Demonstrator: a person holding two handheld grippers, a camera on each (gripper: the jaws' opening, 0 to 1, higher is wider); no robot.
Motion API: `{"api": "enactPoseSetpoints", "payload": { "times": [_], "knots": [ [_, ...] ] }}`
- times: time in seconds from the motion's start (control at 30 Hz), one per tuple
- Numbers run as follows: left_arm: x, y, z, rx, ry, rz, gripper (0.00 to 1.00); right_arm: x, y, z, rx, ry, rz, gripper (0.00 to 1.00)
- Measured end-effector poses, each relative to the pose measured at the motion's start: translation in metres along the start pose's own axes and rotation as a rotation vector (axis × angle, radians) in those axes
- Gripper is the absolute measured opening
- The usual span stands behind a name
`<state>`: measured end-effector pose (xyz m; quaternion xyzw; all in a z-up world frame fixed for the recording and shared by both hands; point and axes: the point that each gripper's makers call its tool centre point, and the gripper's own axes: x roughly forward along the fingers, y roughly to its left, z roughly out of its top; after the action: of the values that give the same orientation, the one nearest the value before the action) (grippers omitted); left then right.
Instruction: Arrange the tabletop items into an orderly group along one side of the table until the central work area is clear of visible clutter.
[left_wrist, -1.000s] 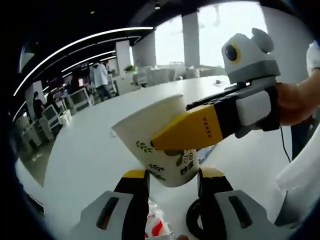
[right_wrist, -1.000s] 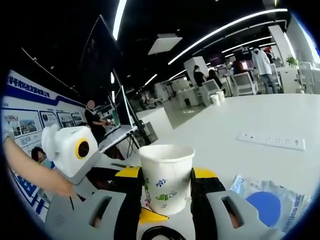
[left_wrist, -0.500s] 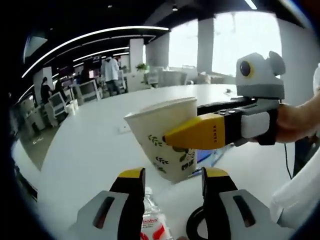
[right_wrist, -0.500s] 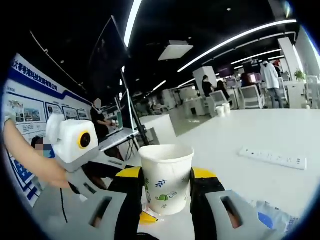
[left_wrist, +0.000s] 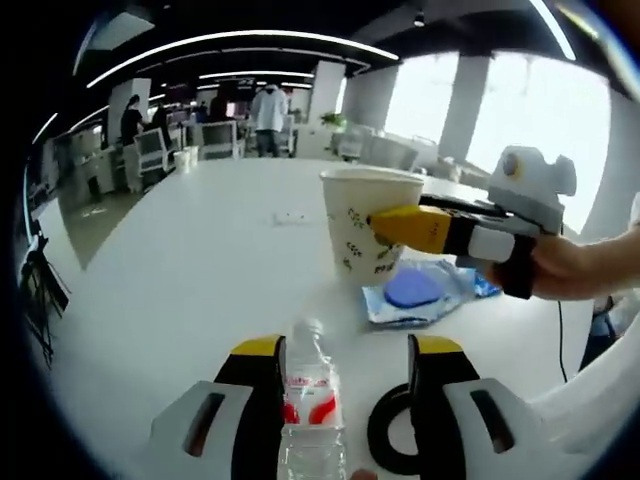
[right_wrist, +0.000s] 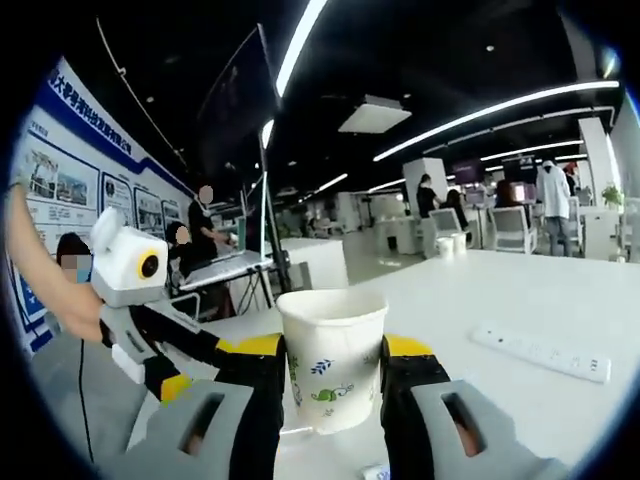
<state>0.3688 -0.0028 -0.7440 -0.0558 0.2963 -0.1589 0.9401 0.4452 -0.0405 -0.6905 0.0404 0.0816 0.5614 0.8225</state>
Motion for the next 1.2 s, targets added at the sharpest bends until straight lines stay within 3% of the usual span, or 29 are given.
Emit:
{"api": "enactPoseSetpoints", "payload": {
  "times": [0.1, 0.23, 0.43, 0.5, 0.63, 0.83, 1.0, 1.2],
  "knots": [
    [-0.007, 0.007, -0.004, -0.034, -0.005, 0.024, 0.50, 0.004, -0.004, -0.003, 0.011, -0.001, -0.001, 0.34],
    [-0.015, 0.011, -0.001, -0.129, -0.058, 0.032, 0.60, 0.010, -0.007, -0.011, 0.000, 0.011, 0.009, 0.34],
    [-0.023, 0.014, -0.011, -0.131, -0.033, 0.033, 0.71, 0.017, -0.020, -0.016, 0.003, 0.018, 0.004, 0.34],
    [-0.026, 0.015, -0.015, -0.174, -0.035, 0.026, 0.74, 0.019, -0.026, -0.019, -0.016, 0.029, -0.005, 0.34],
    [-0.029, 0.017, -0.022, -0.217, -0.044, 0.036, 0.75, 0.024, -0.039, -0.023, -0.005, 0.026, -0.018, 0.34],
    [-0.031, 0.019, -0.031, -0.221, -0.012, 0.040, 0.73, 0.032, -0.042, -0.033, -0.004, 0.043, -0.006, 0.34],
    [-0.036, 0.023, -0.026, -0.265, -0.054, 0.038, 0.73, 0.039, -0.042, -0.049, -0.009, 0.073, 0.006, 0.34],
    [-0.040, 0.027, -0.029, -0.275, -0.051, 0.043, 0.73, 0.042, -0.046, -0.059, 0.008, 0.086, 0.000, 0.34]
  ]
}}
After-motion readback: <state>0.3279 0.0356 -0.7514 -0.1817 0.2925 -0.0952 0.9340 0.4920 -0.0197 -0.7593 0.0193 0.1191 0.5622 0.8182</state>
